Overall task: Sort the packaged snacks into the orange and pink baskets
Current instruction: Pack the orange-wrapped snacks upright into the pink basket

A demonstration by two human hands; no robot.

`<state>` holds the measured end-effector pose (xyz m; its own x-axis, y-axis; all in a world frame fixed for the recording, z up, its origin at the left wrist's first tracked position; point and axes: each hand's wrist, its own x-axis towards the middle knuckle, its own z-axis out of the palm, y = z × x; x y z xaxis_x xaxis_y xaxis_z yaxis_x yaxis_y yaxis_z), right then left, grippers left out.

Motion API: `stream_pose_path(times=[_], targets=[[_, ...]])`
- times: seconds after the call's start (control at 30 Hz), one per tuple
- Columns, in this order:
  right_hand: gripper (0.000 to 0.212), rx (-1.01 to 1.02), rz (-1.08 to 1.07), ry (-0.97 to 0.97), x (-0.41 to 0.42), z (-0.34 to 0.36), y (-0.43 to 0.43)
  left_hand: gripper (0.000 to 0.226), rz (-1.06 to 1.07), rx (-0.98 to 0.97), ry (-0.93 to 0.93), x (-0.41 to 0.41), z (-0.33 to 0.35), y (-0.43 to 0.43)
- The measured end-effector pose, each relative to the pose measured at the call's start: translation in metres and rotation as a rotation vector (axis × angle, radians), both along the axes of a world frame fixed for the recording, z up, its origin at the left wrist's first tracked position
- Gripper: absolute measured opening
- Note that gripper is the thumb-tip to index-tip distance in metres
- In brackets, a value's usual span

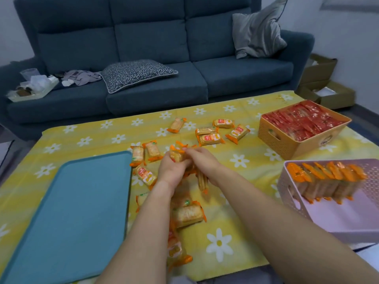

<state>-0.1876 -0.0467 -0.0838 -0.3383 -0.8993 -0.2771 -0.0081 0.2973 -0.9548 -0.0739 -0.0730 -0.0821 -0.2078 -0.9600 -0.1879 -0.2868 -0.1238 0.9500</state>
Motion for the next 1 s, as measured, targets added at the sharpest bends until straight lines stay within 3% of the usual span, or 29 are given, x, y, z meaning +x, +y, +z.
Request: stream_pose_path(times=[0.13,0.27,0.4,0.57,0.73,0.8,0.93,1.0], targets=[[0.051,-0.084,-0.147,0.182,-0.025,0.058,0.044,0.034,-0.047,-0.065,0.151,-0.044,0.04,0.031],[0.035,-0.159,-0.342,0.323,-0.085,0.107,0.135,0.027,-0.247,-0.138,0.298,-0.114,0.08,0.1],[0.022,-0.281,-0.545,0.261,-0.133,0.114,0.23,0.047,-0.424,-0.194,0.299,-0.176,0.084,0.176],[0.027,-0.231,-0.639,0.038,-0.164,0.079,0.28,0.065,-0.623,-0.243,0.068,-0.209,0.062,0.223],[0.04,0.003,-0.537,0.158,-0.192,0.072,0.302,0.124,-0.848,-0.301,-0.285,-0.198,0.055,0.207],[0.042,0.033,-0.545,0.31,-0.208,0.064,0.308,0.11,-0.874,-0.28,-0.306,-0.194,0.061,0.197],[0.027,0.094,-0.674,0.601,-0.233,0.065,0.32,0.032,-0.576,-0.449,-0.175,-0.197,0.06,0.188],[0.021,0.187,-0.563,0.741,-0.242,0.066,0.322,0.01,-0.578,-0.574,-0.236,-0.204,0.056,0.191]])
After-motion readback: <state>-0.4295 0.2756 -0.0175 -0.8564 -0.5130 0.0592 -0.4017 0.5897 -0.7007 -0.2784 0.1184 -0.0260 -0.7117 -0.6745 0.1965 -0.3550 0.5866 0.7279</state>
